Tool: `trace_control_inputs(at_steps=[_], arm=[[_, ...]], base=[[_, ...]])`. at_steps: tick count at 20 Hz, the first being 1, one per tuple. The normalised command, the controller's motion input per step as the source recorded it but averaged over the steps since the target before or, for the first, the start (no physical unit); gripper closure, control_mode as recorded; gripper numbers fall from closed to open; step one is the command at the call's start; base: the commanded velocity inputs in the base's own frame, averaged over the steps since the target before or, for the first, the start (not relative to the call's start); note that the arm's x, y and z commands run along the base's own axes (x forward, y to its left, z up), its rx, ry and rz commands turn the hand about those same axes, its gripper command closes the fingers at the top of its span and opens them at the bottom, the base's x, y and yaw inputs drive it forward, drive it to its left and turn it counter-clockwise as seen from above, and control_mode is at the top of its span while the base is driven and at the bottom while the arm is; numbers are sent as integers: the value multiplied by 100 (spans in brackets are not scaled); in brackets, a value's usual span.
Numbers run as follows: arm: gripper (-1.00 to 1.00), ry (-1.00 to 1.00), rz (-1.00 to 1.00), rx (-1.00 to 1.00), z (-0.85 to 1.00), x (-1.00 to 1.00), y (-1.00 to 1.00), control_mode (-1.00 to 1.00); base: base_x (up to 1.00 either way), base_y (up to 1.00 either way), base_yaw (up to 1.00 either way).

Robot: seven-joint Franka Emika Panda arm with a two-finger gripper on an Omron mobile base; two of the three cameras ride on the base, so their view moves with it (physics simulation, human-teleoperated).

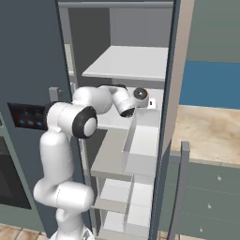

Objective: Pick the cheese from the fridge and the cheese grater from the cabinet and place them next to the salad bowl.

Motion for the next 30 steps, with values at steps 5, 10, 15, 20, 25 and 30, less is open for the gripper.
trace_control_inputs(at_steps=[5, 10, 15, 20, 25, 30], arm=[[-100, 0, 6, 0, -13, 37, -13, -100], [-100, 0, 4, 0, -18, 38, 0, -100], [100, 1, 2, -1, -34, 29, 9, -100], [100, 0, 0, -9, -43, 1, 55, -100], [100, -6, 0, -14, -17, -13, 53, -100], [100, -7, 0, -6, 38, -53, 4, -100]], base=[[0, 0, 0], [0, 0, 0], [0, 0, 0], [0, 0, 0], [0, 0, 0], [0, 0, 0]])
